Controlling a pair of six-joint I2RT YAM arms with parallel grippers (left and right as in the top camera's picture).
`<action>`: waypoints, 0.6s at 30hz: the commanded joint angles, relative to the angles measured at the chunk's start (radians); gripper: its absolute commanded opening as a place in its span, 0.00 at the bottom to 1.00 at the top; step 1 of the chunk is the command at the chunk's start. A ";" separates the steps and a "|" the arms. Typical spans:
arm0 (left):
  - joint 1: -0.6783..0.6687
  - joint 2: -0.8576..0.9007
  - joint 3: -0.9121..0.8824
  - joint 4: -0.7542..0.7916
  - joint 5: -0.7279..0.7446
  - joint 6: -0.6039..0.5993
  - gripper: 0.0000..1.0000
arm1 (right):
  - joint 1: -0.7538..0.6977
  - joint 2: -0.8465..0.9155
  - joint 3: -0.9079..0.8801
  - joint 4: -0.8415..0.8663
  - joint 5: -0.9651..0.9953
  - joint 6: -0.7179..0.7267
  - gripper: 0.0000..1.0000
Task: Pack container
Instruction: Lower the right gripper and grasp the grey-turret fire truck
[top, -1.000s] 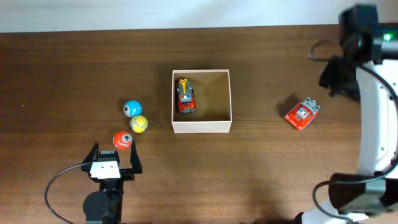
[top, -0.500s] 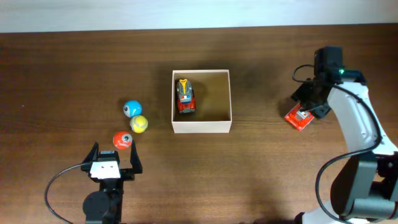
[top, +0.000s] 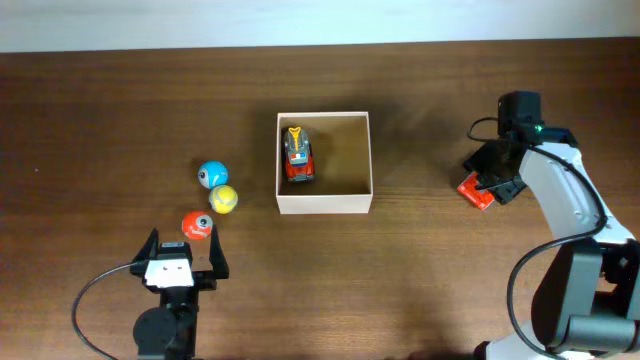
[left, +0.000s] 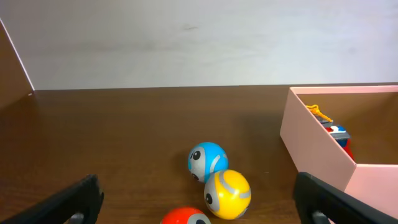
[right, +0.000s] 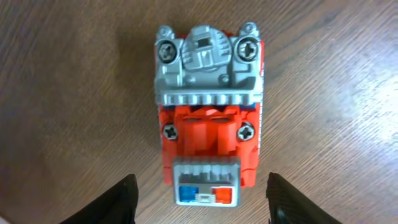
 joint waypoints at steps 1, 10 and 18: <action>0.005 -0.008 -0.005 0.002 0.011 0.016 0.99 | -0.005 -0.022 -0.008 -0.013 0.066 0.021 0.61; 0.005 -0.008 -0.005 0.002 0.011 0.016 0.99 | -0.007 0.003 -0.043 0.019 0.114 0.014 0.84; 0.005 -0.008 -0.005 0.002 0.011 0.016 0.99 | -0.007 0.059 -0.045 0.077 0.118 -0.045 0.86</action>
